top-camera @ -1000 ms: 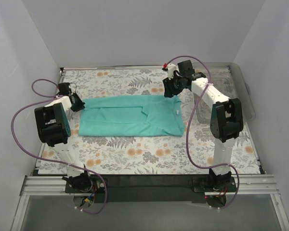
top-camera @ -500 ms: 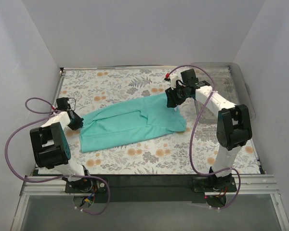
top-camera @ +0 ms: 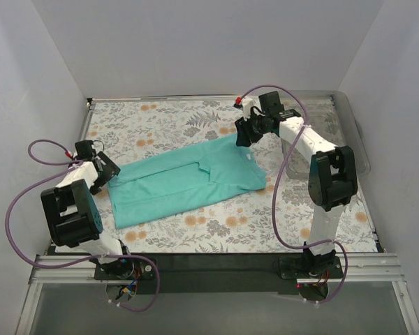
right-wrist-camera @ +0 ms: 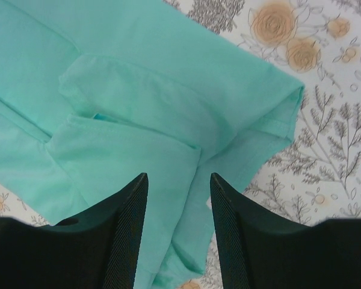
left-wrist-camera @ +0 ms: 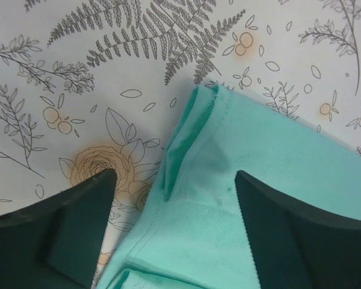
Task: Fold and stack the t-shirts
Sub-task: Fold the tshirt
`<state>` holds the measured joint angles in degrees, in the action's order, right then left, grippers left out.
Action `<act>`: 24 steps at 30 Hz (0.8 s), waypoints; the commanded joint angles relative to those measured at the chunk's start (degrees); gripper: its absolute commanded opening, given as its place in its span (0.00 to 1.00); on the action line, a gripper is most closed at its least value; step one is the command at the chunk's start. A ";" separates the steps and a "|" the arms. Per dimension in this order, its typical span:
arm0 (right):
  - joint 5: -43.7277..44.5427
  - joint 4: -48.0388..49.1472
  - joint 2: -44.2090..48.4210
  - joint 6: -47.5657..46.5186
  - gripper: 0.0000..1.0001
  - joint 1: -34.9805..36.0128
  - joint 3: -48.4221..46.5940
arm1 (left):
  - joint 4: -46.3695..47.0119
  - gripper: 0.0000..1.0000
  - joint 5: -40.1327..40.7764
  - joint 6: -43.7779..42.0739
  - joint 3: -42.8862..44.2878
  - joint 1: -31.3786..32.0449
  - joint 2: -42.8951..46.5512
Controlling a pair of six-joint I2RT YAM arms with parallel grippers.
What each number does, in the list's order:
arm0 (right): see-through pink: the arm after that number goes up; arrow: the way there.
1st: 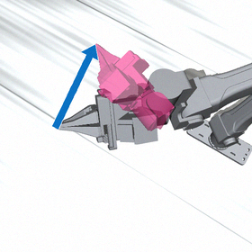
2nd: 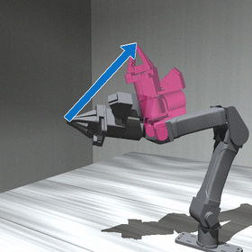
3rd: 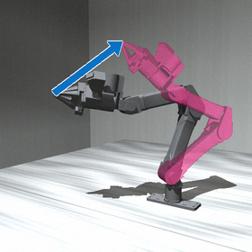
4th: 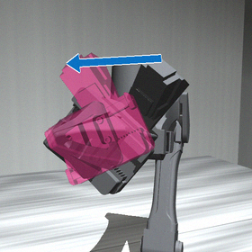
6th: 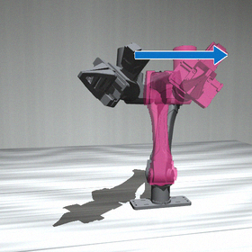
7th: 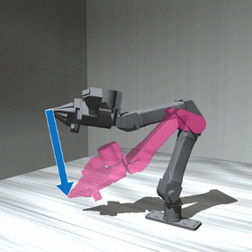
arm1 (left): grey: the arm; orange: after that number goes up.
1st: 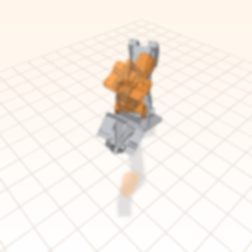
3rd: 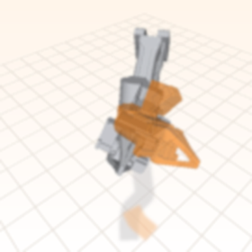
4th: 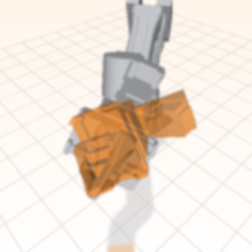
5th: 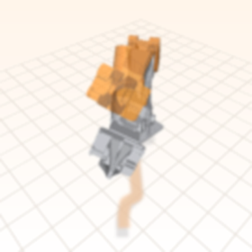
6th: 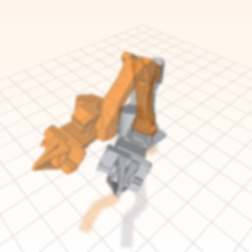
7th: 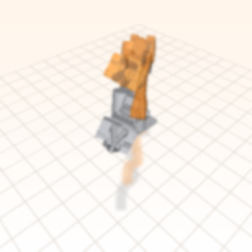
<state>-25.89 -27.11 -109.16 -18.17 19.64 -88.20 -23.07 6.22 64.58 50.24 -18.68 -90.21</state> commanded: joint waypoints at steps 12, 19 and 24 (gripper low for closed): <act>14.90 1.27 -17.48 7.27 0.44 1.46 -21.04 | 4.17 0.82 -6.13 0.55 -6.02 -0.31 30.00; 18.07 1.98 -22.05 8.59 0.44 1.37 -25.35 | 4.35 0.81 -12.98 0.99 -7.79 -0.31 31.50; 18.86 1.98 -24.51 9.56 0.45 1.37 -26.49 | 4.79 0.81 -13.95 0.38 -7.43 -0.39 31.33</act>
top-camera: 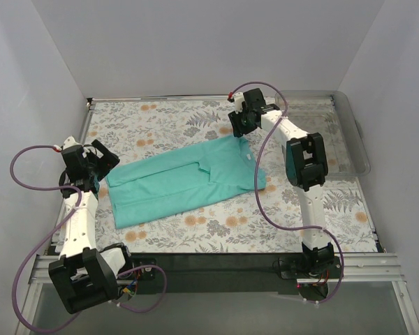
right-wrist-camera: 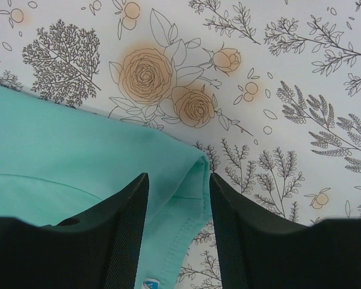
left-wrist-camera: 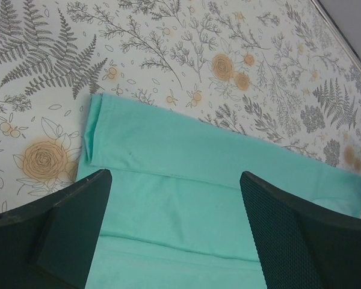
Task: Fold and stack the t-shirts
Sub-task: Fold the tshirt
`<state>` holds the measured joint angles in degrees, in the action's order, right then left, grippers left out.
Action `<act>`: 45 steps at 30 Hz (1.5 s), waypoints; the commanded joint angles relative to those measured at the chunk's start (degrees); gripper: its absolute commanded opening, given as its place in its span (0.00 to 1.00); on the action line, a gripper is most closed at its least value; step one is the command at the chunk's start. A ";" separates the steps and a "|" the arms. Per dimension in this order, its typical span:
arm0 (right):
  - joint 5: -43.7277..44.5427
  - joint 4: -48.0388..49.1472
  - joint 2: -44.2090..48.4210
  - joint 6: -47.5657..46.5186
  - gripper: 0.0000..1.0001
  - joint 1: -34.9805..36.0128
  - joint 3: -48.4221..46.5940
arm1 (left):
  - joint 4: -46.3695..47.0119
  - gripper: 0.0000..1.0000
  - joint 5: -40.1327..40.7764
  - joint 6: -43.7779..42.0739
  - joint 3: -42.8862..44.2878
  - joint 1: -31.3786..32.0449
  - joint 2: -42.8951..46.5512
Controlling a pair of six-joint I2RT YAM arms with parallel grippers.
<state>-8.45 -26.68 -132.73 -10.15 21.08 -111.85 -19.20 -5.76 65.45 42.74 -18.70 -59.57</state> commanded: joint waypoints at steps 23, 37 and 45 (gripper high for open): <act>-5.61 1.36 -5.09 -1.00 0.01 -2.10 -5.03 | 1.27 0.81 -3.65 -0.15 1.29 -0.37 1.74; -1.50 11.63 -14.40 -7.34 0.01 0.01 -21.13 | 7.41 0.80 -9.52 -1.55 -0.02 -0.29 -1.07; 3.09 18.67 -7.23 -11.28 0.65 0.98 -19.64 | 11.91 0.80 -13.67 -3.66 2.69 -0.37 -9.06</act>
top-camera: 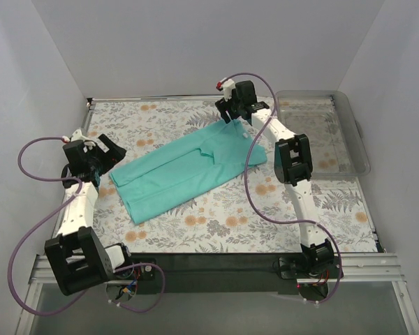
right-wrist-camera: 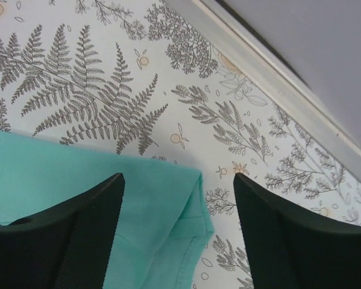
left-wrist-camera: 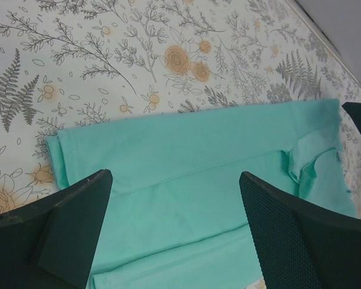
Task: Fold and stack the t-shirts
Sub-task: Fold the tshirt
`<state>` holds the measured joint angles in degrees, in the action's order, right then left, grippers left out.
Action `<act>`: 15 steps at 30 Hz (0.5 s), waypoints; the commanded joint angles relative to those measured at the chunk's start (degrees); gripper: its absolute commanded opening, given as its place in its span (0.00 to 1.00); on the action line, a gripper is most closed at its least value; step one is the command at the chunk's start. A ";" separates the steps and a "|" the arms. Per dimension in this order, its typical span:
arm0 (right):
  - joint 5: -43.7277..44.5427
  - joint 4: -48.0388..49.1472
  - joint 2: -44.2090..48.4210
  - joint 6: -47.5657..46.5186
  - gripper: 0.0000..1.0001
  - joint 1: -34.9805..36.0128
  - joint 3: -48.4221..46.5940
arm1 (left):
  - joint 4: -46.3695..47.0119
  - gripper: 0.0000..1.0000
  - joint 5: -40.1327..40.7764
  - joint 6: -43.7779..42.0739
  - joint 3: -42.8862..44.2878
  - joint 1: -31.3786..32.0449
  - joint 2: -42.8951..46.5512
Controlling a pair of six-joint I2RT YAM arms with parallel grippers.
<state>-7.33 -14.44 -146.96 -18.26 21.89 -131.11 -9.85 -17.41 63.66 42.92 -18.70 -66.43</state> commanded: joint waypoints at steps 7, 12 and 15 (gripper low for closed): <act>-27.73 3.04 30.92 -21.41 0.82 0.61 25.35 | 1.50 0.80 1.14 -0.56 4.90 -0.37 -1.52; -45.85 -22.89 41.11 -52.45 0.81 8.06 38.36 | -3.33 0.80 3.61 0.15 4.90 -0.29 5.60; -38.04 -22.84 46.47 -59.96 0.79 18.69 51.71 | -7.46 0.81 4.66 0.76 5.33 -0.37 11.05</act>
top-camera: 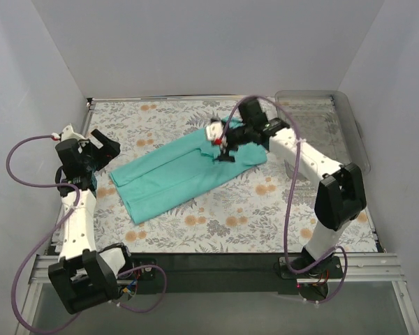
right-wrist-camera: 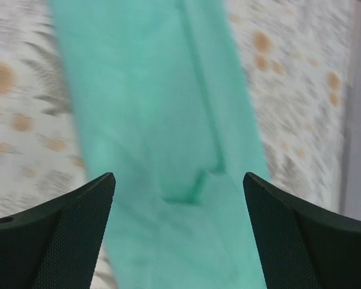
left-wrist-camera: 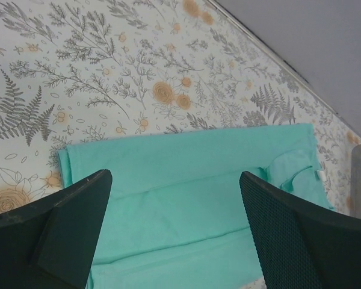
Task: Fold and stack the t-shirts
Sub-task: Fold the tshirt
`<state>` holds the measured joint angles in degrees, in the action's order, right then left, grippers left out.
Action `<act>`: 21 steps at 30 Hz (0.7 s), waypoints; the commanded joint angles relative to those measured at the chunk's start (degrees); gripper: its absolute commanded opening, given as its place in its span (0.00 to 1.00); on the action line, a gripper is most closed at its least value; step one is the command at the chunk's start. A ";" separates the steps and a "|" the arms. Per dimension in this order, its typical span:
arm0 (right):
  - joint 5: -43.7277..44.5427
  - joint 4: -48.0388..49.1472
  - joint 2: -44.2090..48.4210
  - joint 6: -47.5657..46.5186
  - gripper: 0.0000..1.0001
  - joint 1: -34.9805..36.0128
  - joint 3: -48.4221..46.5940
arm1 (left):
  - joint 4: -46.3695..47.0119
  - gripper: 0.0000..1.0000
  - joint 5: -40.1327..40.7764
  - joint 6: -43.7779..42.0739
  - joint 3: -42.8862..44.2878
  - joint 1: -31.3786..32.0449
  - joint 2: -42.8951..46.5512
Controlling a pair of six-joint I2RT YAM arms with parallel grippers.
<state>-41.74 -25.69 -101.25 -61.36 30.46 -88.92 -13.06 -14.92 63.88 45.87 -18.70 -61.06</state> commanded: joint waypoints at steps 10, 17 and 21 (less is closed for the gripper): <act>18.60 11.36 -4.56 5.72 0.65 33.42 11.77 | -17.86 0.82 11.66 5.47 6.86 -0.29 15.44; 21.61 13.91 -13.44 8.10 0.65 38.88 2.36 | -22.53 0.82 20.09 6.17 10.47 -0.29 17.02; 21.87 14.79 -18.45 8.63 0.64 40.12 -2.46 | -25.61 0.82 26.42 8.10 13.63 -0.29 16.85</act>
<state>-20.93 -13.43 -117.27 -54.37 69.87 -87.39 -34.92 4.45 70.43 56.12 -18.70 -44.88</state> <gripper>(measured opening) 0.640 0.816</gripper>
